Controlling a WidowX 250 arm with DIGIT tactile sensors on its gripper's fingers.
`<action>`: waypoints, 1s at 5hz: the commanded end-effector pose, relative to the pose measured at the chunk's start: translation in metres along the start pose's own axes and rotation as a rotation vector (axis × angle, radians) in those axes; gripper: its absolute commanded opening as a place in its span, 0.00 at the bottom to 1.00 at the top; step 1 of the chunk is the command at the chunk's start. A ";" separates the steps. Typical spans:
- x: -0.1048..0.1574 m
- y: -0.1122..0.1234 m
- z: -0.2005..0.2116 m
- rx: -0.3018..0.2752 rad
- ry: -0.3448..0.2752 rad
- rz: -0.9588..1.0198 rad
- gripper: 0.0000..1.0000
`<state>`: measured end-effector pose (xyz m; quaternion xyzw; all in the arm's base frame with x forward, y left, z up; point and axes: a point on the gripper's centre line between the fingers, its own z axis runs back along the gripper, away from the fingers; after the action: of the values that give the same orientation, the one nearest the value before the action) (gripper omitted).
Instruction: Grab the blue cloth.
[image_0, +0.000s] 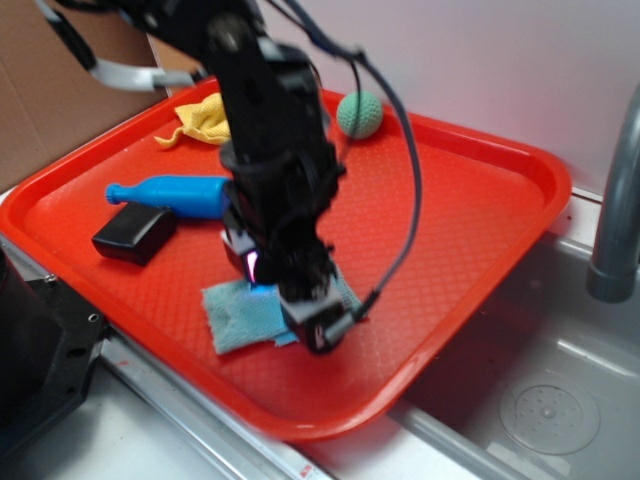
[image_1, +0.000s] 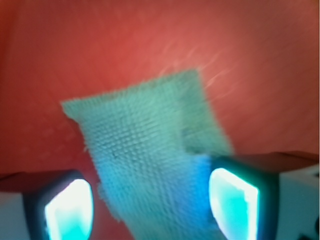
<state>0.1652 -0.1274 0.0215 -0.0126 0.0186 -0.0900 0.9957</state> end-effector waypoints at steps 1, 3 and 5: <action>0.006 0.001 -0.012 -0.016 -0.002 0.016 0.31; 0.013 0.016 -0.006 -0.042 -0.002 0.047 0.00; 0.017 0.029 0.017 -0.049 -0.022 0.092 0.00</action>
<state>0.1808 -0.0973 0.0239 -0.0255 0.0396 -0.0433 0.9980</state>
